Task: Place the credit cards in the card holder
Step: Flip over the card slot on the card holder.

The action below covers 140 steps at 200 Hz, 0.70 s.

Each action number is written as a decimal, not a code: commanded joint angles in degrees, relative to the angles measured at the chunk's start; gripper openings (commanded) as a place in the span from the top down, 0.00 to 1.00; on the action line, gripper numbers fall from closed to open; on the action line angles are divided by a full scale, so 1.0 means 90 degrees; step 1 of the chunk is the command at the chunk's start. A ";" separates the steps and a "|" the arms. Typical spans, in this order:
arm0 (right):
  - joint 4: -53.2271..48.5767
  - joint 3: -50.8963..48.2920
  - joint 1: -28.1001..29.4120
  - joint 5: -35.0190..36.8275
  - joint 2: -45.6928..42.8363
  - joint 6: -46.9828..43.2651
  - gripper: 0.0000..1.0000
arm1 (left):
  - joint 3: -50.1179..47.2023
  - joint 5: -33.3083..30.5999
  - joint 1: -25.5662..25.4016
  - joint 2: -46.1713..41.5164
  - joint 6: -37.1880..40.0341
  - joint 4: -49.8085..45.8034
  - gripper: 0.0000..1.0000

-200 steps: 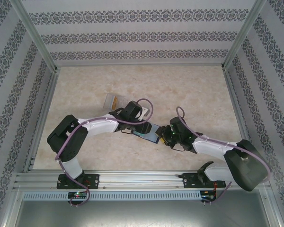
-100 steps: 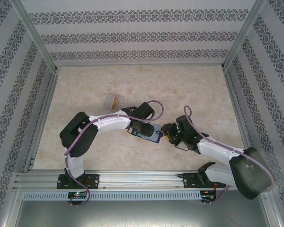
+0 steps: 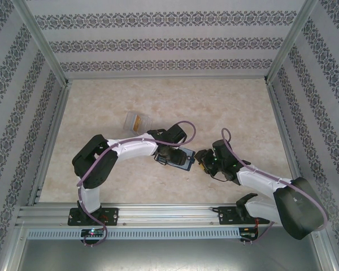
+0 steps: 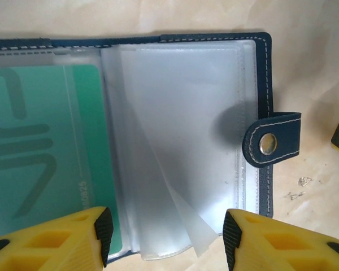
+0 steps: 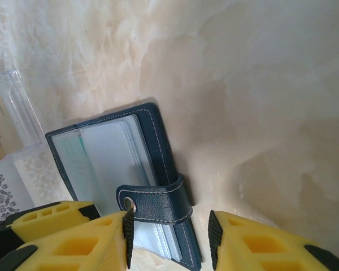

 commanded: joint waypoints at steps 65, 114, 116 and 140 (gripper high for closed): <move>0.0033 -0.0093 -0.0142 -0.0085 -0.0066 -0.0166 0.58 | 0.0235 -0.0770 -0.0147 0.0092 -0.0206 -0.0582 0.57; 0.0037 -0.0120 -0.0147 -0.0100 -0.0077 -0.0176 0.58 | 0.0553 -0.1000 -0.0183 0.0111 -0.0046 -0.0999 0.49; 0.0034 -0.0123 -0.0152 -0.0103 -0.0074 -0.0176 0.58 | 0.0581 -0.1004 -0.0200 0.0119 -0.0025 -0.1029 0.48; 0.0047 -0.0137 -0.0164 -0.0065 -0.0077 -0.0176 0.58 | 0.0903 -0.1193 -0.0428 0.0221 0.0145 -0.1231 0.43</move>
